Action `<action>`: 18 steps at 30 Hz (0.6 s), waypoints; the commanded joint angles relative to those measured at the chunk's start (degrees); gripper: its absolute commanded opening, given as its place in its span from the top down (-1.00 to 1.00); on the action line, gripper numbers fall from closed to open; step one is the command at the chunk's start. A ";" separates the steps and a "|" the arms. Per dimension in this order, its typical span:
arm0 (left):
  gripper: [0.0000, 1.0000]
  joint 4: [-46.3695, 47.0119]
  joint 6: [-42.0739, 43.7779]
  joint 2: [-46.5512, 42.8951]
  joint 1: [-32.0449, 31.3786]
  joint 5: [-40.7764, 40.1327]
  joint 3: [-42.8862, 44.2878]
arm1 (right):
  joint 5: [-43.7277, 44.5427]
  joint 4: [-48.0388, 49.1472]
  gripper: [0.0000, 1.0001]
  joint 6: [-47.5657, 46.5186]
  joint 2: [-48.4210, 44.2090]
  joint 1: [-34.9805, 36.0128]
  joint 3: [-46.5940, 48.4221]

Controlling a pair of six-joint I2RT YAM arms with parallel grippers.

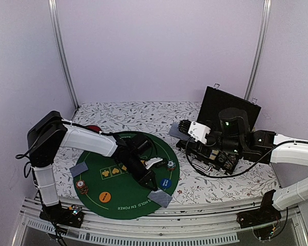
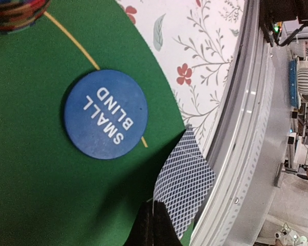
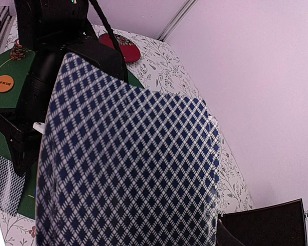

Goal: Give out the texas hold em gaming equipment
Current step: Place the poker card in the big blind area.

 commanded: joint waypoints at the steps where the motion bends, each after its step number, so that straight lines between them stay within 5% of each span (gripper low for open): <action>1: 1.00 -4.83 3.45 1.39 -0.47 -4.02 2.20 | -0.05 0.47 0.11 0.82 -1.61 -0.20 -0.62; 8: 0.90 -5.59 2.55 1.73 -0.15 -5.34 3.75 | -0.13 0.22 0.11 0.82 -1.80 -0.26 -0.71; 18: -0.10 0.18 -1.80 -10.03 4.32 -0.93 0.78 | -0.74 -0.11 0.11 0.75 -2.16 -0.22 -0.51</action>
